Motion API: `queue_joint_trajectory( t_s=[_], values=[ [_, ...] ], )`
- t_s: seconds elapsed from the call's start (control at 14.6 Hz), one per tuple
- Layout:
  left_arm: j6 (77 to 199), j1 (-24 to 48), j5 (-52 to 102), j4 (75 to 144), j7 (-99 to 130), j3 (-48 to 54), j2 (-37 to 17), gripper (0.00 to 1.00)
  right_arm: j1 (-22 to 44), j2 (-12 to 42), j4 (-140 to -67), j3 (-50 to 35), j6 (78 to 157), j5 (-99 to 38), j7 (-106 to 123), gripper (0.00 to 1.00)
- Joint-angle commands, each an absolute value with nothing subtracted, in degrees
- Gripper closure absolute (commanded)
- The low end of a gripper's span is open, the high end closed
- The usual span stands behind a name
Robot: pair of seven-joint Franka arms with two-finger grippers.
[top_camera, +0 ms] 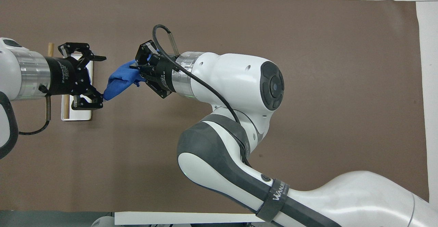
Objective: Right arm passes towel to left arm to hang
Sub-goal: 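Grasp the towel with the left gripper while the right gripper holds it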
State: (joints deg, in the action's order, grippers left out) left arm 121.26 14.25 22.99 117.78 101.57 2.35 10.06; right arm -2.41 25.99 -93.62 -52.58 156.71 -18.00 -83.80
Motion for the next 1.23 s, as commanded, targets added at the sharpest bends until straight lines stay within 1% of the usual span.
queue_joint_trajectory(
  t_s=[0.0, 0.14, 0.21, 0.27, 0.34, 0.41, 1.1, 1.17],
  values=[
    [124.27, 15.47, 23.82, 119.09, 101.60, 1.85, 9.06, 0.16, -2.64, 26.63, -92.90, -53.35, 156.62, -18.72, -84.02, 1.00],
    [125.85, 15.38, 23.82, 119.09, 101.25, 1.85, 8.35, 0.38, -2.64, 26.63, -92.90, -53.35, 156.62, -18.72, -84.02, 1.00],
    [125.95, 15.29, 23.82, 119.09, 101.25, 1.85, 7.91, 0.54, -2.64, 26.63, -92.90, -53.35, 156.62, -18.72, -84.02, 1.00],
    [125.95, 15.29, 23.82, 119.00, 101.25, 1.85, 7.74, 0.73, -2.64, 26.63, -92.90, -53.35, 156.53, -18.72, -84.02, 1.00],
    [125.95, 15.38, 23.82, 118.74, 101.25, 1.85, 7.65, 0.87, -2.64, 26.63, -92.90, -53.35, 156.62, -18.72, -84.02, 1.00],
    [125.86, 15.38, 23.73, 118.57, 101.16, 1.85, 7.56, 1.00, -2.64, 26.63, -92.90, -53.35, 156.62, -18.72, -84.02, 1.00],
    [125.77, 15.21, 23.56, 117.42, 100.46, 1.85, 6.86, 1.00, -2.64, 26.54, -92.81, -53.26, 156.62, -18.37, -83.50, 1.00],
    [125.60, 15.21, 23.55, 117.42, 100.46, 1.85, 6.86, 1.00, -2.64, 26.54, -92.73, -53.26, 156.62, -18.37, -83.58, 0.80]
  ],
)
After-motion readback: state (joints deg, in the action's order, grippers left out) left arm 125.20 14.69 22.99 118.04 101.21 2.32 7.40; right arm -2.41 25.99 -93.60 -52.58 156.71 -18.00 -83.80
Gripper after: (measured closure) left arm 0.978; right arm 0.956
